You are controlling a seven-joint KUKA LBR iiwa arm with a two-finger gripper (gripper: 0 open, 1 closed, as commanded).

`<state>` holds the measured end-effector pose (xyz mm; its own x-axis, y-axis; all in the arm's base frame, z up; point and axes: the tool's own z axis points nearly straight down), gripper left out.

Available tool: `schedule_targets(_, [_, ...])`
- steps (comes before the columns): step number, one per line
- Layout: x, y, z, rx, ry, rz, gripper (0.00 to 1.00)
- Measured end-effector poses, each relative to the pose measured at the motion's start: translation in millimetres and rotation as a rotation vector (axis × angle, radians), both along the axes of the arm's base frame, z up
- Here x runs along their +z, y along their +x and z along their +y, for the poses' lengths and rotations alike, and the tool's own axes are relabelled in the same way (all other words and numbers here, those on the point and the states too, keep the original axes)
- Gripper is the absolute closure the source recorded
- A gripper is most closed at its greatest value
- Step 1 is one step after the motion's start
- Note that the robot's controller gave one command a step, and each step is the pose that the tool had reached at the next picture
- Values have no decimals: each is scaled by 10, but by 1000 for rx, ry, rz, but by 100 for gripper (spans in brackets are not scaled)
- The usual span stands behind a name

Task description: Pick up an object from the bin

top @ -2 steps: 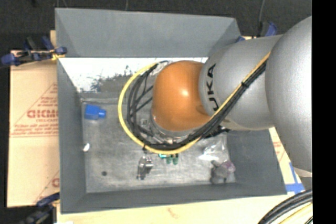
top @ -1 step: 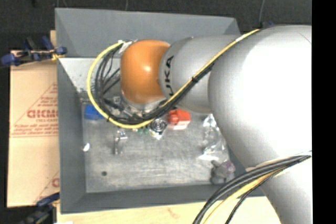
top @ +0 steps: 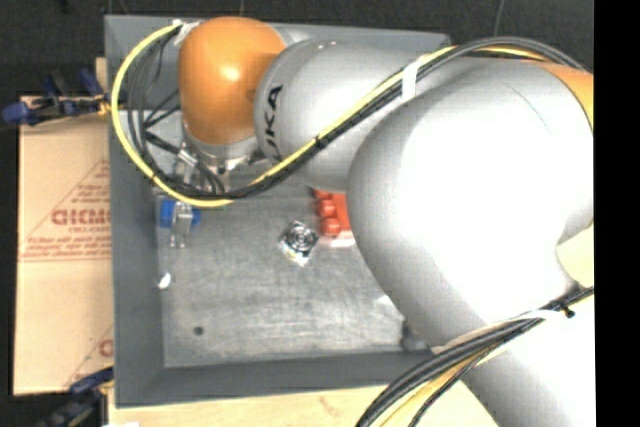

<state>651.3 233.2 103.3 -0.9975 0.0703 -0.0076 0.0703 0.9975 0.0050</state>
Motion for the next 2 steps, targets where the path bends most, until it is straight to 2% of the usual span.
schedule_targets(1, [21,19,37,-220,0,2,0])
schedule_targets(2, [-193,20,31,-286,0,7,0])
